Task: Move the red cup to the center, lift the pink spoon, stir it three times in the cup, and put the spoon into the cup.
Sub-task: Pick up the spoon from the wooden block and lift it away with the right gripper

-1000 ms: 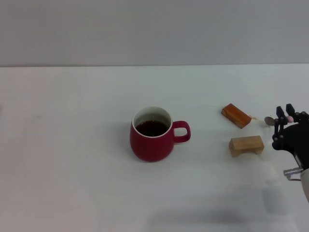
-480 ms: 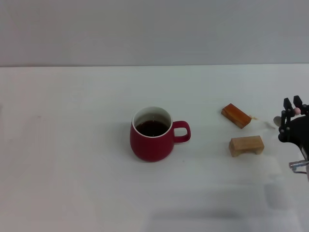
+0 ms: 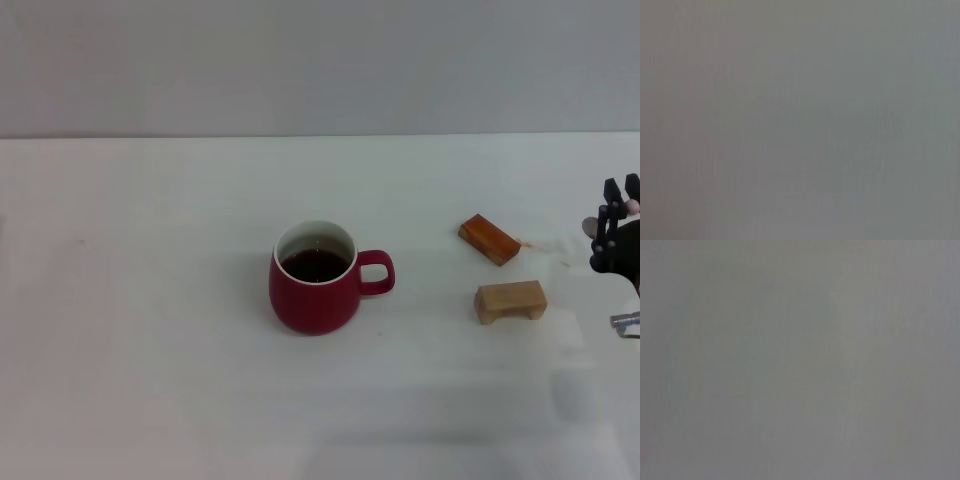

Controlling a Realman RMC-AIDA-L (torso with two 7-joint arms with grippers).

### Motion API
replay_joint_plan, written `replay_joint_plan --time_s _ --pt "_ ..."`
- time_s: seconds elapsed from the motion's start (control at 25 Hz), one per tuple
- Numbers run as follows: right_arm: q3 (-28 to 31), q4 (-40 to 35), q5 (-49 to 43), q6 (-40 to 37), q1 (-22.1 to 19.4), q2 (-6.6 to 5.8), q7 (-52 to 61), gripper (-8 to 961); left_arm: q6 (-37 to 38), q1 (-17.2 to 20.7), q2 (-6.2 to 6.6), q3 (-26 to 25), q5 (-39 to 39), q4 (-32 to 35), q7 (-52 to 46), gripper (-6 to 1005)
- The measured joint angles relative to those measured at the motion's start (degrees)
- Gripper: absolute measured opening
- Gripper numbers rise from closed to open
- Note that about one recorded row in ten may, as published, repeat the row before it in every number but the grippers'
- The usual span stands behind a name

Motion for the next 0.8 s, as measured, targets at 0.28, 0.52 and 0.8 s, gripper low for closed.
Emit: replay_joint_plan --time_s 0.28,0.52,0.8 --pt "0.4 2.5 -0.3 0.6 0.6 0.03 0.0 133 0.0 -0.1 0.00 0.1 0.0 0.0 0.0 846" --pt "0.5 4.9 0.0 2.8 1.9 0.10 -2.0 134 0.0 -0.5 0.00 0.1 0.0 0.0 0.0 846" --pt "0.3 9.8 1.1 8.7 4.9 0.23 -2.3 134 -0.1 -0.9 0.00 0.0 0.0 0.0 0.0 846"
